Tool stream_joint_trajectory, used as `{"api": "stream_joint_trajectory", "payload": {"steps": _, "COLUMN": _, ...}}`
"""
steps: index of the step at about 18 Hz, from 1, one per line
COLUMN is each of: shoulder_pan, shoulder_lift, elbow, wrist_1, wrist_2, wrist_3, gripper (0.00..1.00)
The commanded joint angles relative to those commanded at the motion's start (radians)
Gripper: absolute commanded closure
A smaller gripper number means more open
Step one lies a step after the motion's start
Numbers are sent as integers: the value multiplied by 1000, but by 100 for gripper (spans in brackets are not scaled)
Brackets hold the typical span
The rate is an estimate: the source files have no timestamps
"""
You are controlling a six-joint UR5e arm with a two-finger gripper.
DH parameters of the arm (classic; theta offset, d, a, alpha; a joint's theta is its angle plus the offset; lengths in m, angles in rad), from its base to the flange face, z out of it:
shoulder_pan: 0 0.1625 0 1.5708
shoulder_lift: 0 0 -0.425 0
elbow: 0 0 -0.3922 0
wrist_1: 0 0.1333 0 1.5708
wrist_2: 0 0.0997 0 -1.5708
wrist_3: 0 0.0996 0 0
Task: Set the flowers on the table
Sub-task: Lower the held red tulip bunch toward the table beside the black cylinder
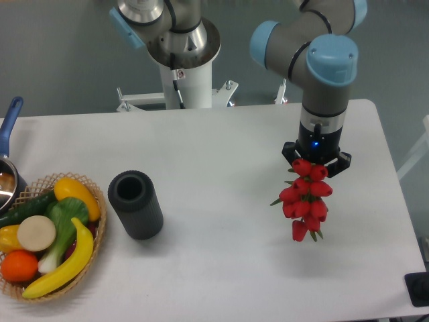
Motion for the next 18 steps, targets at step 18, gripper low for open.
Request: {"api": "stream_joint_trajectory", "payload": {"steps": 18, "shoulder_pan": -72, "shoulder_lift": -81, "elbow": -28, "wrist_1": 2, "wrist_2": 63, "wrist_3": -12, "gripper": 59}}
